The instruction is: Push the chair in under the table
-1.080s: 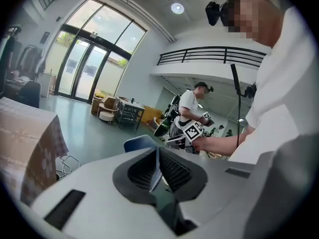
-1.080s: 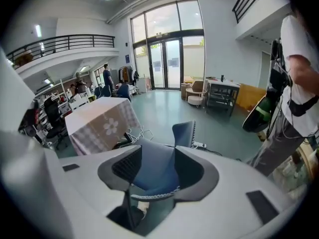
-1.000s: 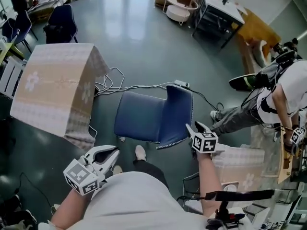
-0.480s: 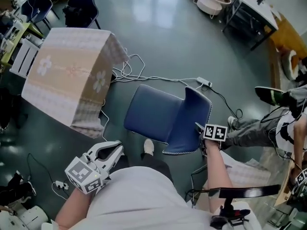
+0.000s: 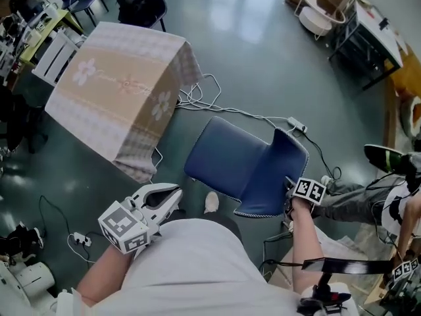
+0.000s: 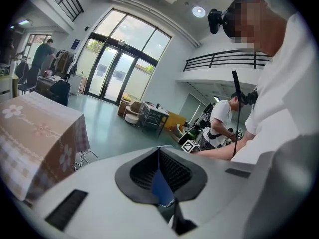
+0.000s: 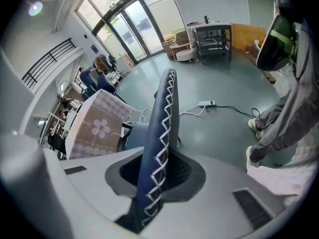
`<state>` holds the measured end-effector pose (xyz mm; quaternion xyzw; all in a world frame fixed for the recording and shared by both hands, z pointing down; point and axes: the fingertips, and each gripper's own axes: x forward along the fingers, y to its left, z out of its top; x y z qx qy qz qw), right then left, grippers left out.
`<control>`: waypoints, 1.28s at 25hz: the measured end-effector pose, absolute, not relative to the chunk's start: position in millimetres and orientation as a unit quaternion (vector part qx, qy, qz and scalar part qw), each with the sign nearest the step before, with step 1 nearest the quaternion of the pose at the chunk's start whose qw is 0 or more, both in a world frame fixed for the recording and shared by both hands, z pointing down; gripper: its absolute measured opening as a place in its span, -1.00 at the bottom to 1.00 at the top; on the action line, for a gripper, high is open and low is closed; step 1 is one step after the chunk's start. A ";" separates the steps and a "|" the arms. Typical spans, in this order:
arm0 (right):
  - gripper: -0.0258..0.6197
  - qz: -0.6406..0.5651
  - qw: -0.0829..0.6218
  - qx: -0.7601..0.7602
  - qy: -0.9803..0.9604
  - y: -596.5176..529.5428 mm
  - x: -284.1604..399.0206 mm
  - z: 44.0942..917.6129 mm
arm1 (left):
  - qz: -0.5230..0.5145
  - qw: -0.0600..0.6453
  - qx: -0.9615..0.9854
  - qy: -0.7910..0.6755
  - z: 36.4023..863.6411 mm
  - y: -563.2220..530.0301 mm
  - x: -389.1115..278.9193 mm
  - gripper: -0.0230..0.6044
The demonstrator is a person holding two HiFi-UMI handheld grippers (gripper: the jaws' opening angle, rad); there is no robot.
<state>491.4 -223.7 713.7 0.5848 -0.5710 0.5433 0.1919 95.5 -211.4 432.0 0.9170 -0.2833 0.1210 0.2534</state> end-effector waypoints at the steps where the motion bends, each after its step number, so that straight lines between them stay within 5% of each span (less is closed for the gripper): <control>1: -0.68 0.546 0.184 0.590 -0.566 -225.4 490.0 714.8 | 0.121 0.253 0.917 -0.283 433.0 -211.6 92.0 -0.89; 32: -0.71 0.583 0.108 0.574 -0.565 -355.8 280.5 712.4 | 0.099 0.261 0.897 -0.344 433.6 -223.6 -68.6 -0.89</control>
